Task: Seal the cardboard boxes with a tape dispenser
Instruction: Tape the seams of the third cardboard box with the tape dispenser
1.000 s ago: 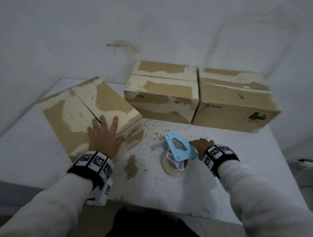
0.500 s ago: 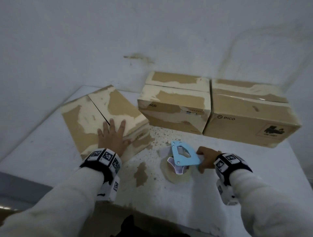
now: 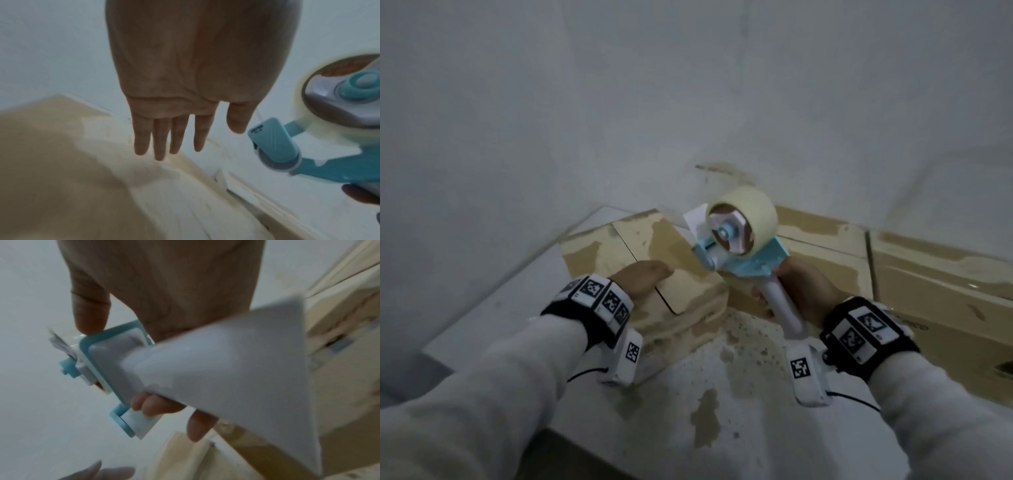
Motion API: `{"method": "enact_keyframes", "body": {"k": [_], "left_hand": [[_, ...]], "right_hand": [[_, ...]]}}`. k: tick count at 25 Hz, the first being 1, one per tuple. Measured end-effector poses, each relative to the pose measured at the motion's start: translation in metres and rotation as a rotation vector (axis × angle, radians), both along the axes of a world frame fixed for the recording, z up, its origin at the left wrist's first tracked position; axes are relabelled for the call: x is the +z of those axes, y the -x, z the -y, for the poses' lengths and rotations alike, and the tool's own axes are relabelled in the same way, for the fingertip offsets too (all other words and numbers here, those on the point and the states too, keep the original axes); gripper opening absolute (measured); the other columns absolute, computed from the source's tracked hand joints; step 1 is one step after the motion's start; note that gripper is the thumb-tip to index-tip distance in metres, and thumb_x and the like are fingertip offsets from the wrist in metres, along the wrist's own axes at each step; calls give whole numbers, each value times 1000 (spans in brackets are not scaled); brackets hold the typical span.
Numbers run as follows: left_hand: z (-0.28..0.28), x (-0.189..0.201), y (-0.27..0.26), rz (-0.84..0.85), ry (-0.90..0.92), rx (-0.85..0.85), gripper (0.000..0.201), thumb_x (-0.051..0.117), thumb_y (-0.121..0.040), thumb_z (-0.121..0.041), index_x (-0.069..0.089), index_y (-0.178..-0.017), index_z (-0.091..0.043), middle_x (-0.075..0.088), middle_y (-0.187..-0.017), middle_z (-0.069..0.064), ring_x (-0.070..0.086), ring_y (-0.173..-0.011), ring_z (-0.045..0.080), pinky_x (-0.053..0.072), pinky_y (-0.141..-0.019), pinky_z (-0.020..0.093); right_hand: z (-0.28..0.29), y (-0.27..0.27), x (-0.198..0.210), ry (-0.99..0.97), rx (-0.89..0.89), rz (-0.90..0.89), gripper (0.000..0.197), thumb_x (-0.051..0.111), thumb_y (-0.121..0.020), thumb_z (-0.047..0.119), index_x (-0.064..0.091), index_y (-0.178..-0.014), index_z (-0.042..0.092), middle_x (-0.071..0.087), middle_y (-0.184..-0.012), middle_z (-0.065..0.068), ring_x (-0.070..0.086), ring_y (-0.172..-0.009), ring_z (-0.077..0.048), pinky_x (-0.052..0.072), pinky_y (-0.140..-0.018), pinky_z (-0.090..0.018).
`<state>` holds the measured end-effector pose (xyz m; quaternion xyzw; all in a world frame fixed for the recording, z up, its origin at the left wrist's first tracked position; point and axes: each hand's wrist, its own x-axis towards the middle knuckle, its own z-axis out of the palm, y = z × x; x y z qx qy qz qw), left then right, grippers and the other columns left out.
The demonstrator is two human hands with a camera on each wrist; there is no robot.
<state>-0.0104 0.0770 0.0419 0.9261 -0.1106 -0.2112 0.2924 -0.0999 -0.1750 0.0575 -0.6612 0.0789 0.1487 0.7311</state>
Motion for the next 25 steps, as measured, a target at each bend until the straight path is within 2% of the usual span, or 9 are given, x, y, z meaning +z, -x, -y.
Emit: {"method": "enact_keyframes", "body": {"k": [2, 5, 7, 9, 12, 15, 19, 23, 25], "left_hand": [[-19, 18, -21, -42, 273, 190, 58, 35, -96, -50, 43, -138, -10, 46, -142, 10, 52, -122, 27, 38, -98, 36], [-41, 31, -48, -298, 599, 343, 72, 32, -89, -66, 48, -126, -6, 59, -124, 13, 64, -103, 27, 48, -82, 35], [-56, 36, -69, -468, 795, 355, 72, 35, -87, -66, 51, -121, -4, 63, -116, 15, 66, -99, 28, 51, -83, 36], [-68, 39, -92, -536, 961, 382, 62, 39, -91, -56, 54, -119, -3, 65, -107, 14, 64, -95, 27, 48, -87, 35], [-83, 40, -119, -546, 952, 353, 50, 40, -94, -46, 58, -113, -3, 65, -99, 14, 62, -89, 25, 47, -85, 32], [-91, 33, -139, -613, 956, 340, 51, 42, -92, -50, 59, -102, -3, 67, -94, 13, 64, -86, 23, 49, -81, 32], [-96, 27, -166, -705, 939, 352, 50, 46, -91, -50, 60, -99, -2, 69, -90, 12, 71, -68, 18, 57, -61, 25], [-94, 22, -193, -656, 838, 332, 24, 44, -98, -23, 59, -88, -8, 71, -63, 5, 68, -49, 11, 55, -48, 20], [-94, 19, -205, -610, 801, 336, 21, 42, -98, -11, 58, -85, -8, 69, -62, 6, 66, -46, 11, 55, -45, 20]], "right_hand": [[-28, -24, 12, -95, 7, 34, 39, 58, -57, 33, 66, -87, 9, 58, -69, -10, 48, -57, -22, 39, -54, -29], [-66, -54, 20, -43, 20, 36, 48, 50, -65, 37, 64, -98, 6, 62, -71, -11, 52, -60, -22, 39, -57, -31], [-91, -75, 22, -10, 33, 46, 47, 46, -67, 36, 63, -98, 6, 63, -69, -9, 54, -60, -21, 40, -57, -30], [-109, -92, 21, 5, 34, 54, 46, 45, -66, 35, 62, -97, 6, 64, -67, -8, 55, -59, -19, 41, -57, -29], [-126, -110, 14, -5, 17, 48, 46, 46, -66, 36, 62, -96, 5, 65, -66, -7, 56, -57, -18, 41, -56, -29], [-136, -119, 11, -49, 5, 81, 53, 60, -55, 42, 63, -94, 5, 65, -67, -8, 56, -58, -19, 42, -56, -29], [-147, -130, 9, -14, 4, 174, 78, 82, -36, 58, 61, -93, 8, 64, -68, -3, 58, -58, -15, 46, -53, -27], [-163, -144, 9, 253, -82, 195, 46, 82, -53, 27, 61, -92, 14, 64, -68, 3, 57, -57, -11, 49, -54, -28], [-169, -153, 8, 335, -130, 190, 31, 80, -68, 11, 61, -92, 13, 62, -69, -2, 56, -53, -8, 49, -52, -26]]}}
